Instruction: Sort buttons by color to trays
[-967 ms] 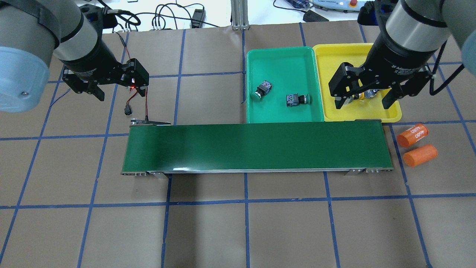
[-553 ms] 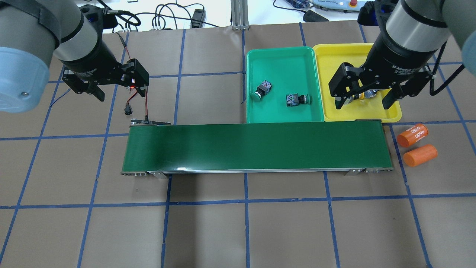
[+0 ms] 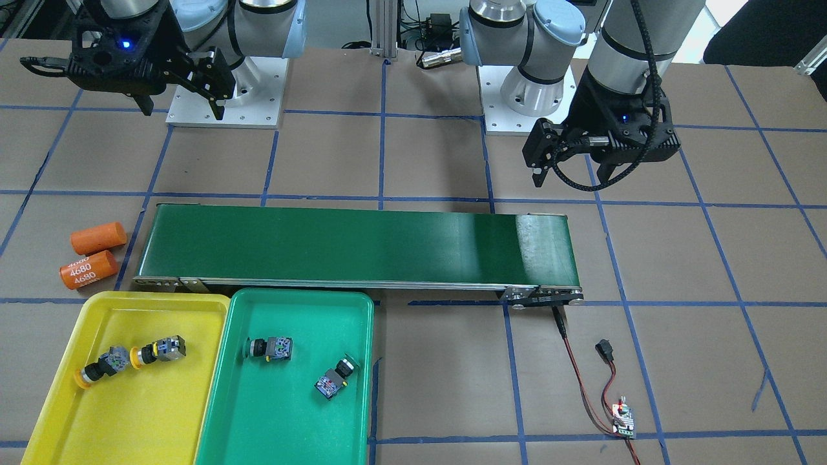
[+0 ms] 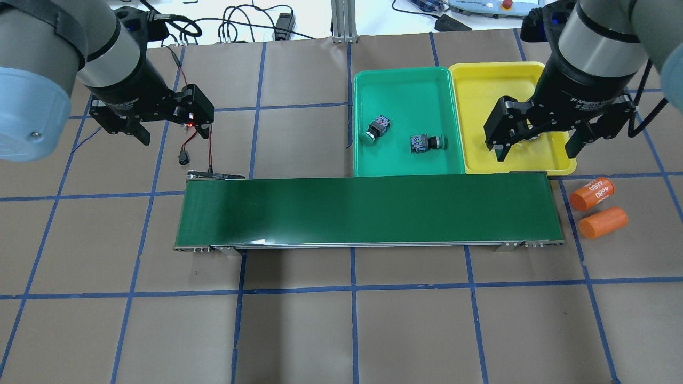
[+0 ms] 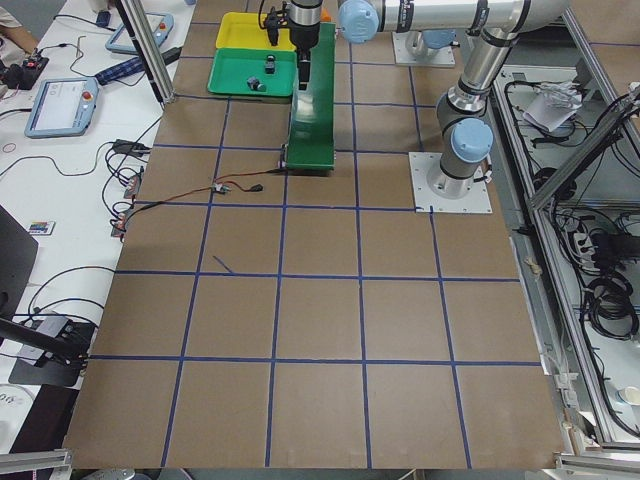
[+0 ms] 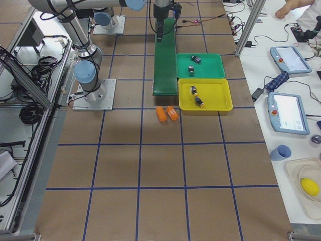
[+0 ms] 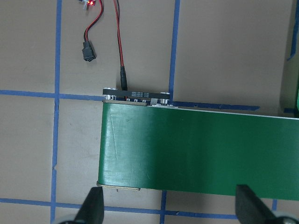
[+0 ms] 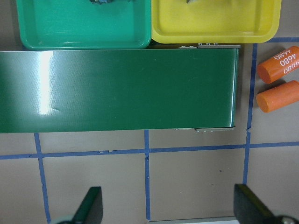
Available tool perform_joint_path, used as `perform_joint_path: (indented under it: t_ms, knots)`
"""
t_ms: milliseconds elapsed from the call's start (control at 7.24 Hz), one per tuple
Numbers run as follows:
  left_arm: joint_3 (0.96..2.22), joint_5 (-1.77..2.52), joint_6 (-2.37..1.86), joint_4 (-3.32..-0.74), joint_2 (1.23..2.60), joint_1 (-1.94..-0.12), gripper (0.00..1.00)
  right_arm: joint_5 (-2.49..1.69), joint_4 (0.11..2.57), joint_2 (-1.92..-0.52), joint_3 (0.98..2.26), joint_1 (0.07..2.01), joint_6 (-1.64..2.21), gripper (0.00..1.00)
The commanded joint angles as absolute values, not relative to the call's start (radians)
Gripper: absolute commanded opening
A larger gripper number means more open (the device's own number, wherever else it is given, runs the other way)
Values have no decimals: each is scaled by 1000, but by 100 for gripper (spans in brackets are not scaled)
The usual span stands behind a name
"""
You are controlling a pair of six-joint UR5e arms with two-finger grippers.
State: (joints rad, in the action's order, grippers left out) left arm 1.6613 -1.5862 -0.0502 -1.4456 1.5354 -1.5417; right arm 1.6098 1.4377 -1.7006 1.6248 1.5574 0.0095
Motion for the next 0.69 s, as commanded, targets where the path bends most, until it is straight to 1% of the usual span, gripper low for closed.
perform_joint_path:
  t_ms: [0,553]
  knots:
    - [1661,-1588,-49,-1445,1536,-1542,100,1612,1437,-1703,1626,1557,9,100]
    - [1661,-1586,-49,-1443,1536,-1542,100,1611,1436,-1715,1626,1559,8,100]
